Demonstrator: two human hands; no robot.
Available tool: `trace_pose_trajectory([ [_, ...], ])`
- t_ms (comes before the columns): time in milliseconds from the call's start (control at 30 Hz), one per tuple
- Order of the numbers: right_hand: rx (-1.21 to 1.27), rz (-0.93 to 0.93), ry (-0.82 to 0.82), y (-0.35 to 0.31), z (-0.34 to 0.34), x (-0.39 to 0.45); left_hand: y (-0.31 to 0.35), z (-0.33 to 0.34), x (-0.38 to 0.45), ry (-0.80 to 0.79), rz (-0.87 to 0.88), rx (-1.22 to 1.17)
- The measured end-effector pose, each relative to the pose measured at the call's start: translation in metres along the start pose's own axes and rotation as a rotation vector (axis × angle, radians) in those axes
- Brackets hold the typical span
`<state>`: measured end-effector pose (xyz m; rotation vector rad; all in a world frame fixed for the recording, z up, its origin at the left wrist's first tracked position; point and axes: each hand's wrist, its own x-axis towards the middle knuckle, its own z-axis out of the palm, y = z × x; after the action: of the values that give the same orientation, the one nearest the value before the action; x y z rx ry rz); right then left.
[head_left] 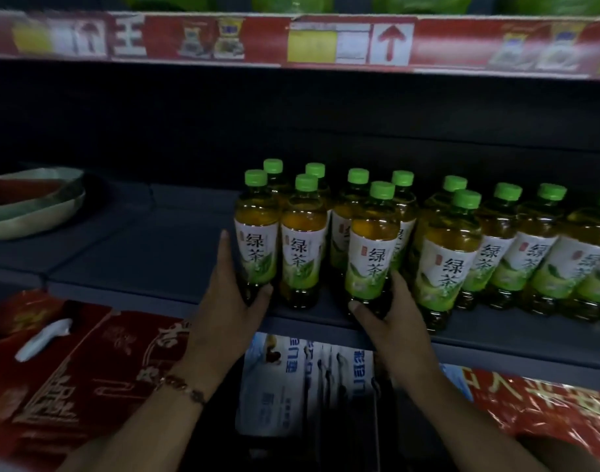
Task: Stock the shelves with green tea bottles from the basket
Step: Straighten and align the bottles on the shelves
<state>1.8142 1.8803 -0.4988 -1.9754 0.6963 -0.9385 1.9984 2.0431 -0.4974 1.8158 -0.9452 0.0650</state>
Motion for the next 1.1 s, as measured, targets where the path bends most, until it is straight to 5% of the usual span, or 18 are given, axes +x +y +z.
trace_pose_trajectory([
  [1100,-0.101,-0.028,0.013,-0.009,0.019,-0.003,-0.009,0.010,0.010,-0.075,-0.043,0.009],
])
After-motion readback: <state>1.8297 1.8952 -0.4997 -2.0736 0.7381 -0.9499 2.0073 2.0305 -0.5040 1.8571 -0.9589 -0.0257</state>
